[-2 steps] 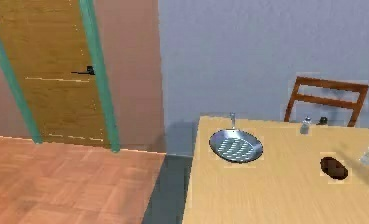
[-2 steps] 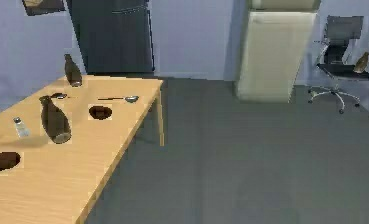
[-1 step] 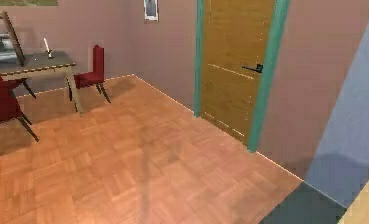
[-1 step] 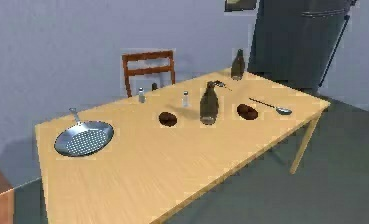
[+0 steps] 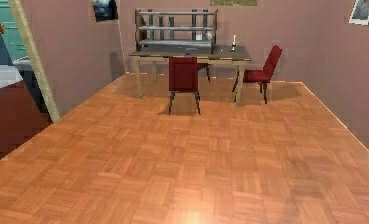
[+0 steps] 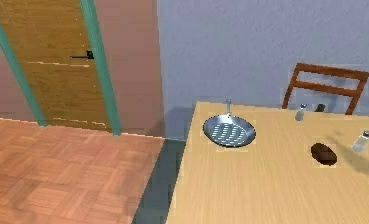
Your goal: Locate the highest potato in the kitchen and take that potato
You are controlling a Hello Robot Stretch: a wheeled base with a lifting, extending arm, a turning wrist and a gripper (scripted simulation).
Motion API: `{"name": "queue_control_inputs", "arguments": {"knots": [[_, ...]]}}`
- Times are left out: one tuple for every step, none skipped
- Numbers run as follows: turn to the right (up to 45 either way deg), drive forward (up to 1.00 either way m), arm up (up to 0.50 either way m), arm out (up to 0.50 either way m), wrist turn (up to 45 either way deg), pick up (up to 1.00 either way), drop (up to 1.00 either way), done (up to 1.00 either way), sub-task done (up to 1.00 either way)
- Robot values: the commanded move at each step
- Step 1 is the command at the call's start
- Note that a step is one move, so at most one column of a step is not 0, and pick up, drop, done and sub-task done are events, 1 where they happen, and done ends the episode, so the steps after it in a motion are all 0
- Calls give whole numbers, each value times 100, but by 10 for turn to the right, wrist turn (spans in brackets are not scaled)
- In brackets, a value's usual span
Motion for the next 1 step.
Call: {"name": "queue_control_inputs", "arguments": {"knots": [[-90,0,0,0,0,0,0,0,0]]}}
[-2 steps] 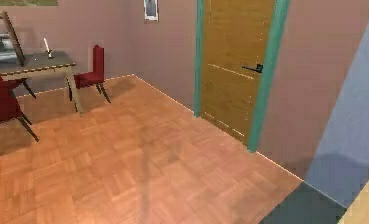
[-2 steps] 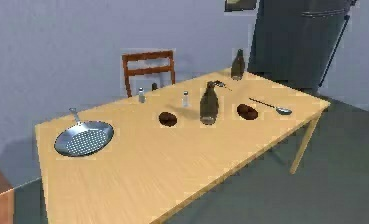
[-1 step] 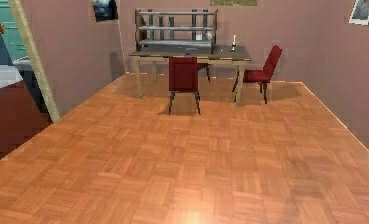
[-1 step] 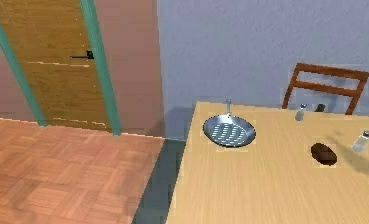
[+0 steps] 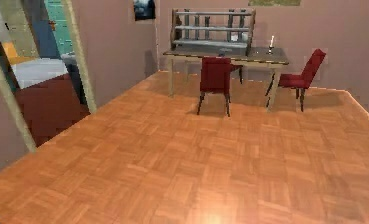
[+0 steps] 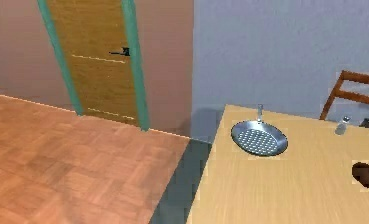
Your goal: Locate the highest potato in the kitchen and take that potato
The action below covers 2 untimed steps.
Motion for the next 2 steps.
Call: {"name": "queue_control_inputs", "arguments": {"knots": [[0,30,0,0,0,0,0,0,0],[-450,0,0,0,0,0,0,0,0]]}}
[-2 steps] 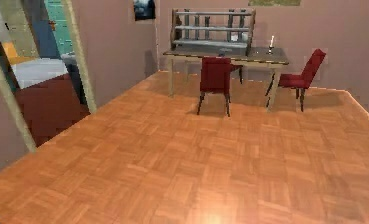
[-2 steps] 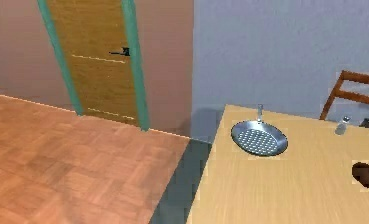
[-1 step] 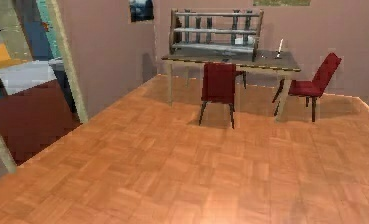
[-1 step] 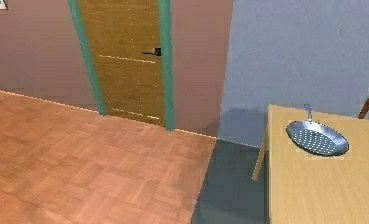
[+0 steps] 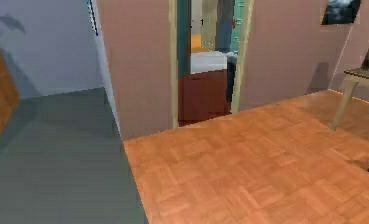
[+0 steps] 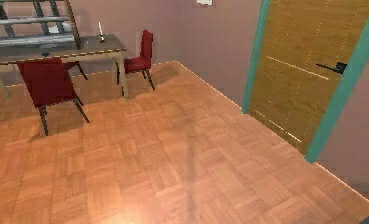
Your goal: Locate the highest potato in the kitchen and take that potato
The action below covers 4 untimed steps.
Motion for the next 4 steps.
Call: {"name": "queue_control_inputs", "arguments": {"knots": [[-210,0,0,0,0,0,0,0,0],[-30,0,0,0,0,0,0,0,0],[0,80,0,0,0,0,0,0,0],[-210,0,0,0,0,0,0,0,0]]}}
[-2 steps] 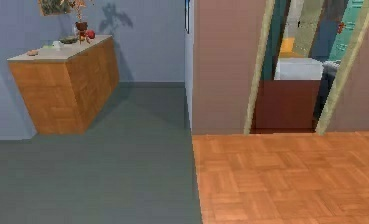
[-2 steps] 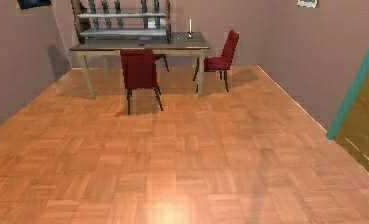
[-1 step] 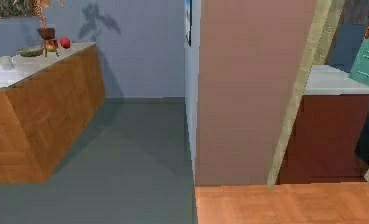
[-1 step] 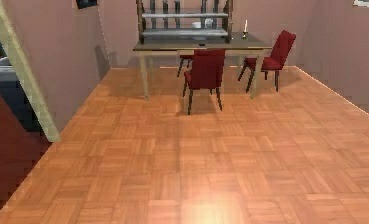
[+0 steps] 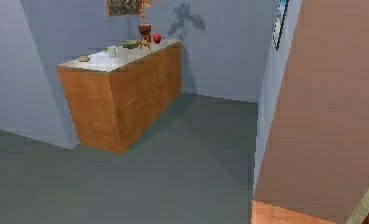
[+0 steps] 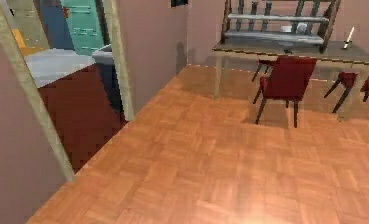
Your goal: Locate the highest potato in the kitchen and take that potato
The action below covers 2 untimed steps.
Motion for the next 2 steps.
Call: {"name": "queue_control_inputs", "arguments": {"knots": [[0,100,0,0,0,0,0,0,0],[0,95,0,0,0,0,0,0,0]]}}
